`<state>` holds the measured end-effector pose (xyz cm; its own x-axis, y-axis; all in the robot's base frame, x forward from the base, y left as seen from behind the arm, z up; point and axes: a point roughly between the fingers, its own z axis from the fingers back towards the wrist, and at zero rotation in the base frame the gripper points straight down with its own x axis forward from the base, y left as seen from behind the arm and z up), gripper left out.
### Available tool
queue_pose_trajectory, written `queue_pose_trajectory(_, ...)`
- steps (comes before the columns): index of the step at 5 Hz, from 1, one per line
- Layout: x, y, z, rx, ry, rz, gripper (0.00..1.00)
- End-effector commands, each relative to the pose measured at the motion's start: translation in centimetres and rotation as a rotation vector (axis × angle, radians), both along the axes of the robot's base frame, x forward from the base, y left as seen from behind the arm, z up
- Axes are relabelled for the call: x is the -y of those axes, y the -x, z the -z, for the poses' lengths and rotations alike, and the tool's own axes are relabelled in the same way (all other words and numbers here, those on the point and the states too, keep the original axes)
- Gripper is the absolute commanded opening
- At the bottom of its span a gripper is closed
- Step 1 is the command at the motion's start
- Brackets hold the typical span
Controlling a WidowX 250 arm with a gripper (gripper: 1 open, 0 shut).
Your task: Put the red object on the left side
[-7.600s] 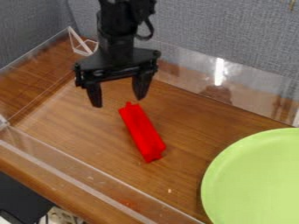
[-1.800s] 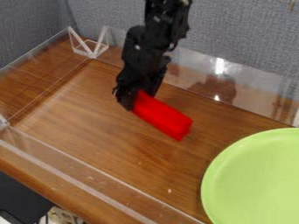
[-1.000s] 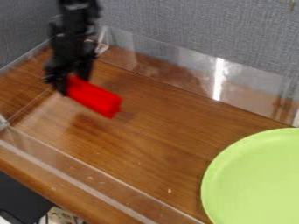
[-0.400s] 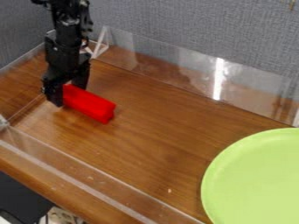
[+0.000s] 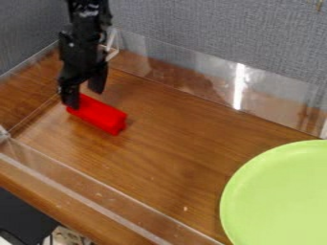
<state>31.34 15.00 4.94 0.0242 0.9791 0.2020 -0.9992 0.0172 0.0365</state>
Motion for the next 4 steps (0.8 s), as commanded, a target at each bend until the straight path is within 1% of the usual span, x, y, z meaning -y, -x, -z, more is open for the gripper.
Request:
queue_pose_trajectory(1,-0.5,-0.7,-3.6,0.061,-0.008,-0.015,1.0)
queue_pose_trajectory(2,0.3,-1.2,-5.4,0.076,0.031,0.012,1.0)
queue_pose_trajectory(3,1.8,-1.6,-8.2,0.093,0.068,0.061,1.0)
queue_pose_trajectory(4,4.0,-1.3,-10.4,0.111,0.06,0.118,1.0)
